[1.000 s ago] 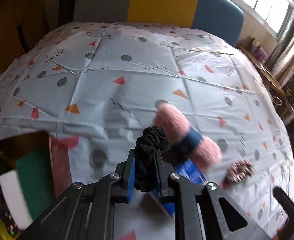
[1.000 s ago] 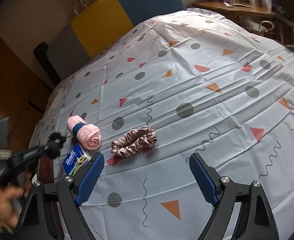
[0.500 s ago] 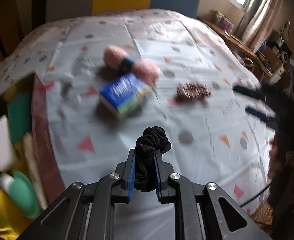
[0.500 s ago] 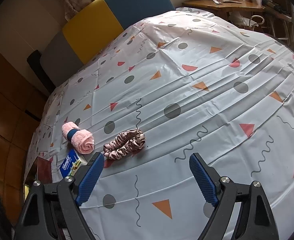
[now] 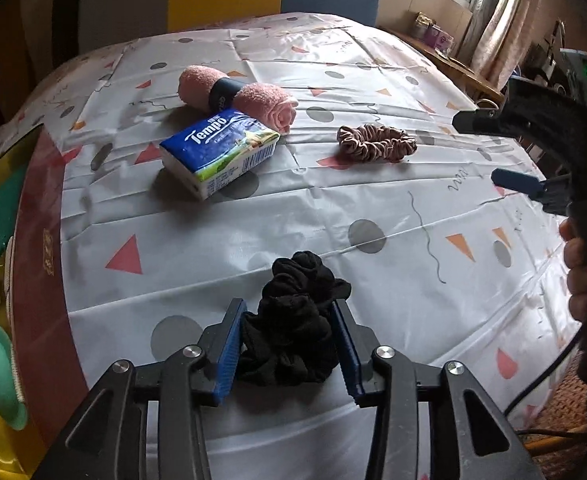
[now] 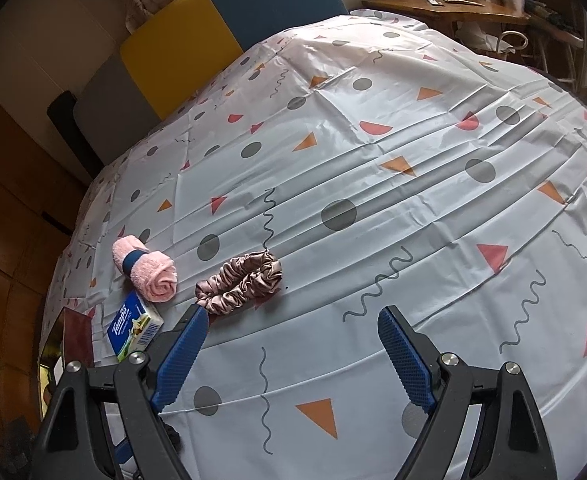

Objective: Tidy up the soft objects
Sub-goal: 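Grasp the pink rolled towel with the right tool while the left holds the scrunchie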

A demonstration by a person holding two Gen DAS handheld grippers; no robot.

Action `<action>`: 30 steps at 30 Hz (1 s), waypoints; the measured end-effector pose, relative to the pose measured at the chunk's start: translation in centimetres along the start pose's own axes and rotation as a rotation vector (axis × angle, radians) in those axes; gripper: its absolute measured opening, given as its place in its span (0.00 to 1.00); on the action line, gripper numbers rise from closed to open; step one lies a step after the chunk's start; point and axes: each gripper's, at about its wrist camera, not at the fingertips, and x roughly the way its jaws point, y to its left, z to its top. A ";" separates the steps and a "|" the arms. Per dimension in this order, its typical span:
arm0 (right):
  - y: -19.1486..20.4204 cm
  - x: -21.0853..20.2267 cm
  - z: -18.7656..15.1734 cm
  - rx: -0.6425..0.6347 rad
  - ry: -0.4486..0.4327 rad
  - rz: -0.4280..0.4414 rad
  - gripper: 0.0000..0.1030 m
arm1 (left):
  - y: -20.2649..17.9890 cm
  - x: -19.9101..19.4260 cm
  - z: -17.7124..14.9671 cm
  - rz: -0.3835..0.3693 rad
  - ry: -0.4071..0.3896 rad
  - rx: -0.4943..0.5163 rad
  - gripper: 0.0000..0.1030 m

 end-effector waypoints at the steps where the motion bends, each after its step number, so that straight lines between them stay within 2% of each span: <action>1: 0.0 0.0 0.0 0.000 -0.001 -0.003 0.85 | -0.3 0.1 -0.1 0.014 -0.016 0.021 0.42; 5: -0.2 0.3 0.0 0.003 0.003 -0.014 0.85 | -1.0 0.0 -1.4 0.071 -0.089 0.093 0.40; 13: 0.5 1.1 -0.4 -0.041 0.025 -0.037 0.85 | -0.5 -0.2 -2.5 0.045 -0.177 0.111 0.40; 17: 2.0 1.3 -1.0 -0.109 0.029 -0.006 0.85 | -0.4 -0.4 -2.8 0.036 -0.197 0.106 0.40; 20: 4.1 1.8 -1.6 -0.191 0.058 0.046 0.85 | -0.1 -0.4 -2.8 0.017 -0.205 0.094 0.40; 22: 5.8 2.3 -1.7 -0.257 0.071 0.047 0.85 | -0.2 -0.4 -2.9 0.018 -0.211 0.096 0.40; 30: 15.9 6.2 1.2 -0.519 0.108 0.090 0.84 | 0.2 -0.4 -2.9 -0.014 -0.224 0.076 0.40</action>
